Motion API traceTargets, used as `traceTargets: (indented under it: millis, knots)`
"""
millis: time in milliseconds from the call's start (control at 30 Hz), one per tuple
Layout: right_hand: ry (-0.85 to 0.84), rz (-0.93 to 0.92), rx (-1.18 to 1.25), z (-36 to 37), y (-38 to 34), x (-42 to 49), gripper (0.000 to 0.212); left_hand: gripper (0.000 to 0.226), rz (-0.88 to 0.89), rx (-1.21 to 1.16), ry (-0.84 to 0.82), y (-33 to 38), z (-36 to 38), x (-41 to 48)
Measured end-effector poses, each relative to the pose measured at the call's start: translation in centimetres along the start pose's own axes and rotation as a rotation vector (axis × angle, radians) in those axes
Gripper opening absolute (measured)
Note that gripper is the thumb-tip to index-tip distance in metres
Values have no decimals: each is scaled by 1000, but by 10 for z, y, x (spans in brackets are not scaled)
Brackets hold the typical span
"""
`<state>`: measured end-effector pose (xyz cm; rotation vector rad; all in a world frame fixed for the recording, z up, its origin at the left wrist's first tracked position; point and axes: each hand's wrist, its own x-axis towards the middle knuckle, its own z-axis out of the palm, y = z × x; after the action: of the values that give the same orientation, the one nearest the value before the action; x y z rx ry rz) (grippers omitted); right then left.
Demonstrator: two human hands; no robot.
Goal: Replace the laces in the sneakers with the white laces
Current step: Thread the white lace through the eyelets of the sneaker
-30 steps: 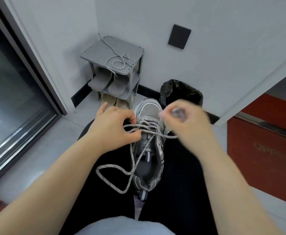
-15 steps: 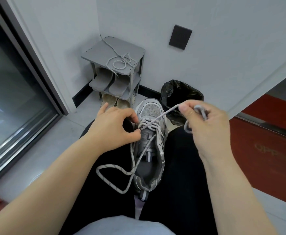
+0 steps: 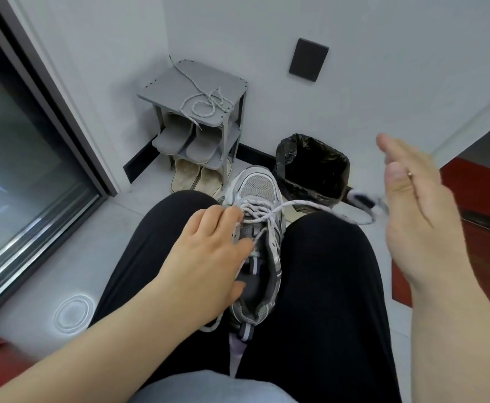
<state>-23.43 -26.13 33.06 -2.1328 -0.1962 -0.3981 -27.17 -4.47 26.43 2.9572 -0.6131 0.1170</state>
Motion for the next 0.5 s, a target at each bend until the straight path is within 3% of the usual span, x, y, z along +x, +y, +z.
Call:
traceTargets:
  millis: [67,133,200,300,367,500]
  knots:
    - [-13,-86,160,1,-11,-4,31,31,11,-15,5,1,3,0]
    - [-144,-108,222,8,-17,-9,27,15,5,-141,53,-1,4,1]
    - [-312,-61,91,20,-12,-13,18,4,-85,-403,118,-5,-6,5]
    - [-509,73,-5,38,-1,-20,22,12,-275,-662,116,-22,-26,18]
    - [-535,79,-57,44,6,-22,28,19,-321,-643,115,-37,-37,26]
    - [-567,5,-249,50,22,-19,34,24,-391,-335,200,-61,-37,32]
